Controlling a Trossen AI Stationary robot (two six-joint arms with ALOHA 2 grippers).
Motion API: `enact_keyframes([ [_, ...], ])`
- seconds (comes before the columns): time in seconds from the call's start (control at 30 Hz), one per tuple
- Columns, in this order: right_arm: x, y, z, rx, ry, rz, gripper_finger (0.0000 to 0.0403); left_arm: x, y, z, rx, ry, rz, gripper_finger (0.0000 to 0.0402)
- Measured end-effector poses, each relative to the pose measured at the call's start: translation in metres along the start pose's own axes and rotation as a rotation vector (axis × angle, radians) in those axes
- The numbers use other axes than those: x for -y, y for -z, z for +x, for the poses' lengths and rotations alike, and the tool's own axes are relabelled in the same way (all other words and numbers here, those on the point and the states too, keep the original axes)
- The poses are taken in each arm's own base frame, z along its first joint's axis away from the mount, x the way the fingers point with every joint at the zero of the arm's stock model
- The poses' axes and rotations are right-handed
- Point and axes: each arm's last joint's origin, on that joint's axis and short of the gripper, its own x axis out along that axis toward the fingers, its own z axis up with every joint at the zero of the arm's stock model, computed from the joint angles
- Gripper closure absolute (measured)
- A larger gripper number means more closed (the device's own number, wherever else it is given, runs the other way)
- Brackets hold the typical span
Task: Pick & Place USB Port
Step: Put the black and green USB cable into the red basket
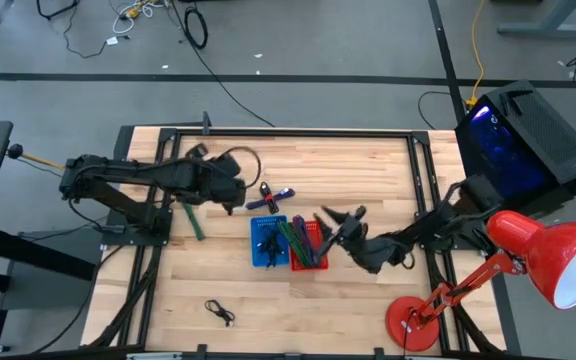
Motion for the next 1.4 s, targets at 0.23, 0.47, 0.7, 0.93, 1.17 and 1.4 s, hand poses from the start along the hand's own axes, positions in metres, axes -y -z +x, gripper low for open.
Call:
enact_keyframes([
  [0.23, 0.02, -0.05, 0.003, 0.034, 0.156, -0.224, 0.0257, 0.01, 0.064, 0.01, -0.123, -0.009, -0.109, 0.0301],
  [0.47, 0.029, -0.063, 0.002, 0.016, 0.144, -0.311, 0.0256, 0.018, 0.126, 0.023, -0.225, 0.007, -0.542, 0.0301],
  [0.7, 0.029, -0.043, 0.002, -0.06, 0.069, -0.343, 0.0256, 0.032, 0.156, 0.034, -0.379, 0.025, -0.771, 0.0301],
  [0.93, 0.029, -0.035, 0.006, -0.107, -0.041, -0.308, 0.0256, 0.036, 0.149, 0.038, -0.396, 0.042, -0.949, 0.03],
  [1.17, 0.026, -0.034, 0.005, -0.122, -0.156, -0.303, 0.0256, 0.052, 0.158, 0.053, -0.453, 0.161, -1.044, 0.03],
  [1.4, 0.024, -0.032, 0.004, -0.14, -0.225, -0.289, 0.0256, 0.053, 0.168, 0.061, -0.505, 0.135, -1.08, 0.03],
])
